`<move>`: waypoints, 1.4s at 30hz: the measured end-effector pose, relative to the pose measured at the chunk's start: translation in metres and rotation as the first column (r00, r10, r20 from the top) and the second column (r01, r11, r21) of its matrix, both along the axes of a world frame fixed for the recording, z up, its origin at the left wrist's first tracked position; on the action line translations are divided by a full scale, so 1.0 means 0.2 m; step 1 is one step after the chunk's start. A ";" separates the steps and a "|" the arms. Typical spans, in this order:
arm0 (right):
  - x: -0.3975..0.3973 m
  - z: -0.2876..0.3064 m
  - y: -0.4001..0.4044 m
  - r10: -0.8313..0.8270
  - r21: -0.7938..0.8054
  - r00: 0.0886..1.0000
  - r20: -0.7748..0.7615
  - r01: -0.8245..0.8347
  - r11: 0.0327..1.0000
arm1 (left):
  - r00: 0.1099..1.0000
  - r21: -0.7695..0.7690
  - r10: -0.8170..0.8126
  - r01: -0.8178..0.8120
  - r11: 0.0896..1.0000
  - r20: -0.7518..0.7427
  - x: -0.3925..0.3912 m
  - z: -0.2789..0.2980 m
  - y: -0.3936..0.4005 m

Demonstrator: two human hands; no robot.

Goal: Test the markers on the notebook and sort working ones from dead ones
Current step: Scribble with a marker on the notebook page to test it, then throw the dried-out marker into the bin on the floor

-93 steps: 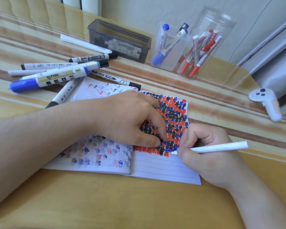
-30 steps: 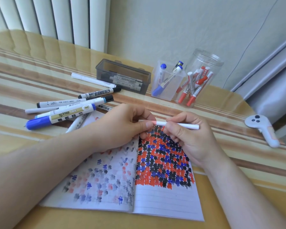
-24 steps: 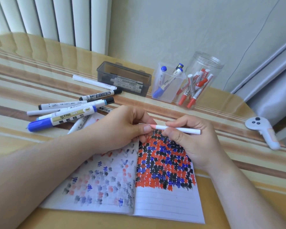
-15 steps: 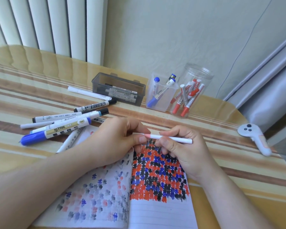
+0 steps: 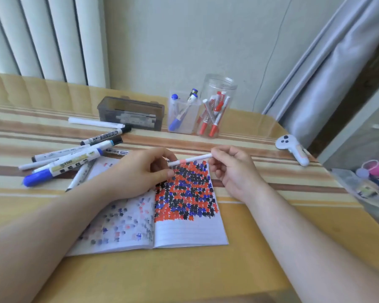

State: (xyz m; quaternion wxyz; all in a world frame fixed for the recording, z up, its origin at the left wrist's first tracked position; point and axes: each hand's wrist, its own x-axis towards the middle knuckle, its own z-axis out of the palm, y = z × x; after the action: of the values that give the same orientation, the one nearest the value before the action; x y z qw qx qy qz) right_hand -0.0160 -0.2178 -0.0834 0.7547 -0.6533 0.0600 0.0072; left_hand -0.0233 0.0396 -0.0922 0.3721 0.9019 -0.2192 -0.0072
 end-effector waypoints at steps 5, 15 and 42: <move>-0.48 -0.03 -0.26 0.095 -0.421 0.994 0.052 -0.065 0.905 | 0.981 0.617 -0.175 0.089 0.782 0.080 -0.11 0.10 -0.17; -1.75 -0.35 -1.00 -0.284 -0.307 0.956 0.067 0.291 0.906 | 0.772 0.320 -0.635 0.604 0.730 -0.009 -1.02 -0.05 -1.31; -2.37 -1.42 -1.16 -0.577 -0.295 0.588 -0.567 0.509 0.809 | 0.569 0.236 -0.672 0.817 0.526 -0.473 -1.54 -0.80 -1.64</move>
State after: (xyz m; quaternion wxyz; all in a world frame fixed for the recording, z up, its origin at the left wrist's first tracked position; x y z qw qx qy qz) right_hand -0.4904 -0.4504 -0.3678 0.6204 -0.5988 0.5065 -0.0076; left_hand -0.3311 -0.2888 -0.2521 0.1532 0.7595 -0.5168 -0.3642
